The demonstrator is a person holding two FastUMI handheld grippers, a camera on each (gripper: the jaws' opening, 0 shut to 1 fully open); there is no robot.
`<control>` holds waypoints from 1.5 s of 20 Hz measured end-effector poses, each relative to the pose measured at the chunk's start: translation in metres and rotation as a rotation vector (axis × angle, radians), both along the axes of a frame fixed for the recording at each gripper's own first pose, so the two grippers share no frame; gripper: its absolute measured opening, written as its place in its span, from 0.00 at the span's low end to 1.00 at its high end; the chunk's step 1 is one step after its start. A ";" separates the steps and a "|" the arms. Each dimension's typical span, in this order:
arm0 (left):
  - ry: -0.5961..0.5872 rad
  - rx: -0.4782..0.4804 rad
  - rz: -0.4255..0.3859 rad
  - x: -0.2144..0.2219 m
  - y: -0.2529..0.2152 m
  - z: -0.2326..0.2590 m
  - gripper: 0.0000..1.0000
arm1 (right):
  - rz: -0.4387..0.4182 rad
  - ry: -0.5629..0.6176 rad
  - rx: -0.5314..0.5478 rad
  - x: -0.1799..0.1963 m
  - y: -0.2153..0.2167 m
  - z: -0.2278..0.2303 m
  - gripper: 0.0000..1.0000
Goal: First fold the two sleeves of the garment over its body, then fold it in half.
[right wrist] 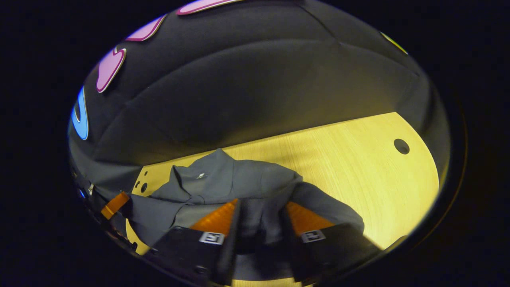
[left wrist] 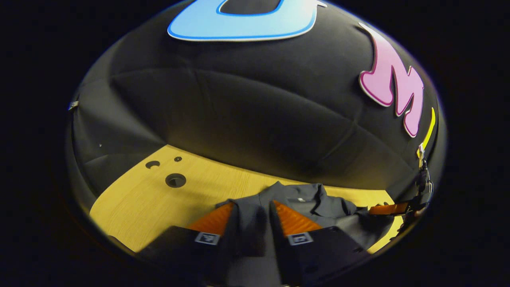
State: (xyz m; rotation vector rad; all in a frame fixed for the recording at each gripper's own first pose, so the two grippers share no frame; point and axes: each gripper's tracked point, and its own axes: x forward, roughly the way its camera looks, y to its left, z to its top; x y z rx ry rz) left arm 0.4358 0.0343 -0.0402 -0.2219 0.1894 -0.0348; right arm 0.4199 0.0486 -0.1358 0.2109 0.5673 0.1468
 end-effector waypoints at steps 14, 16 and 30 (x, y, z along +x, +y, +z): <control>-0.173 0.186 0.107 -0.207 0.021 0.112 0.96 | -0.101 -0.265 -0.092 -0.150 -0.057 0.118 0.99; -0.202 0.174 0.128 -0.237 0.021 0.122 0.96 | -0.141 -0.300 -0.081 -0.175 -0.071 0.131 0.99; -0.319 0.168 0.071 -0.372 -0.010 0.112 0.96 | -0.161 -0.333 -0.168 -0.356 -0.076 0.115 0.99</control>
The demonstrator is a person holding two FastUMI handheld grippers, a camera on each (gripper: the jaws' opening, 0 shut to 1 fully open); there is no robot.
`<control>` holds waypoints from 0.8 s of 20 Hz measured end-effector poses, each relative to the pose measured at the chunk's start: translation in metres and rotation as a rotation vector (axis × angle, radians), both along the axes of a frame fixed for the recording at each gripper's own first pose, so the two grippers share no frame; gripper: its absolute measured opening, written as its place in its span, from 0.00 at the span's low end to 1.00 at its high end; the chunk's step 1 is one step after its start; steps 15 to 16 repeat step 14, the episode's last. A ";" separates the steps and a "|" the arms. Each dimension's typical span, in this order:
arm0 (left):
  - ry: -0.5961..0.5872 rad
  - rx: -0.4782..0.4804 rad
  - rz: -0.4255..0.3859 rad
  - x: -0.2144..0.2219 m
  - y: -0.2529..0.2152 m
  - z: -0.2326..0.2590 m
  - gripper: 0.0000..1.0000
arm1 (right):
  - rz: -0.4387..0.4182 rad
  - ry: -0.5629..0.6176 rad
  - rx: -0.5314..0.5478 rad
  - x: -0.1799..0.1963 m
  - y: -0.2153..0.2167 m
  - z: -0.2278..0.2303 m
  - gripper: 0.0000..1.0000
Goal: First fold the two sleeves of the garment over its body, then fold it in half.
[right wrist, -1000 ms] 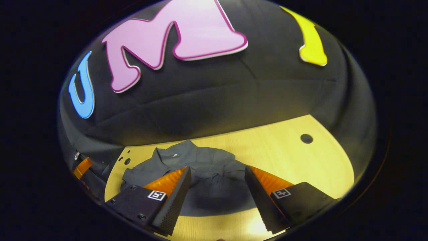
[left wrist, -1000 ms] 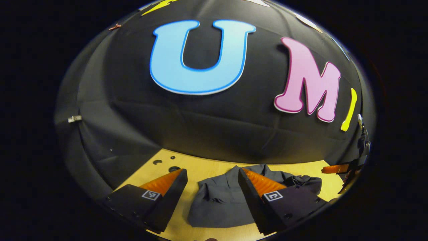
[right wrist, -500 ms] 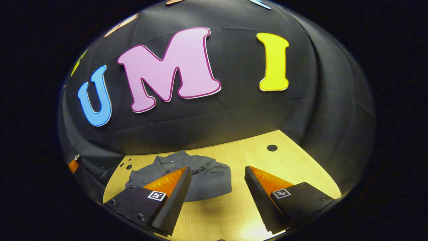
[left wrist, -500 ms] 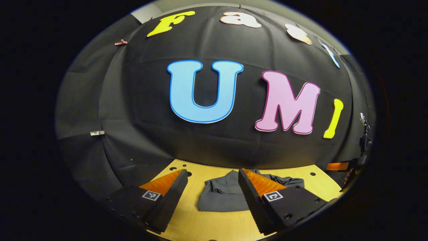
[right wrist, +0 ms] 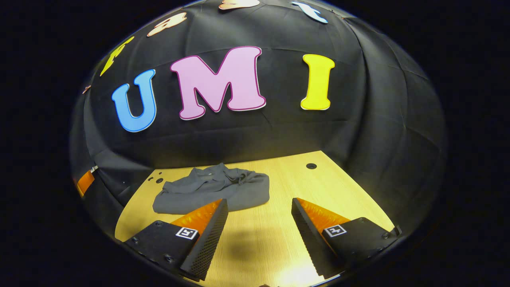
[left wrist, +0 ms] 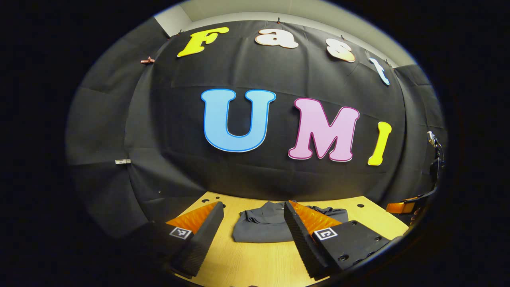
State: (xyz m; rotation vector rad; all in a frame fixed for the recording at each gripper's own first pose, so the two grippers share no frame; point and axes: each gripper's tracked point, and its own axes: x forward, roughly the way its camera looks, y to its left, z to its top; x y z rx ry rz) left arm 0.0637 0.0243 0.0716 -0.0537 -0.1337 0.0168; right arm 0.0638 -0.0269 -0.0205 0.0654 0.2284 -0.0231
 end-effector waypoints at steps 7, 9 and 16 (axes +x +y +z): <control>0.099 -0.028 -0.034 -0.037 -0.005 -0.049 0.96 | -0.010 0.080 0.027 -0.050 0.012 -0.045 0.99; 0.119 -0.046 -0.046 -0.046 -0.007 -0.057 0.96 | -0.002 0.079 0.025 -0.059 0.017 -0.050 0.99; 0.174 -0.045 -0.071 -0.051 -0.010 -0.074 0.96 | 0.030 0.091 0.052 -0.076 0.043 -0.060 0.98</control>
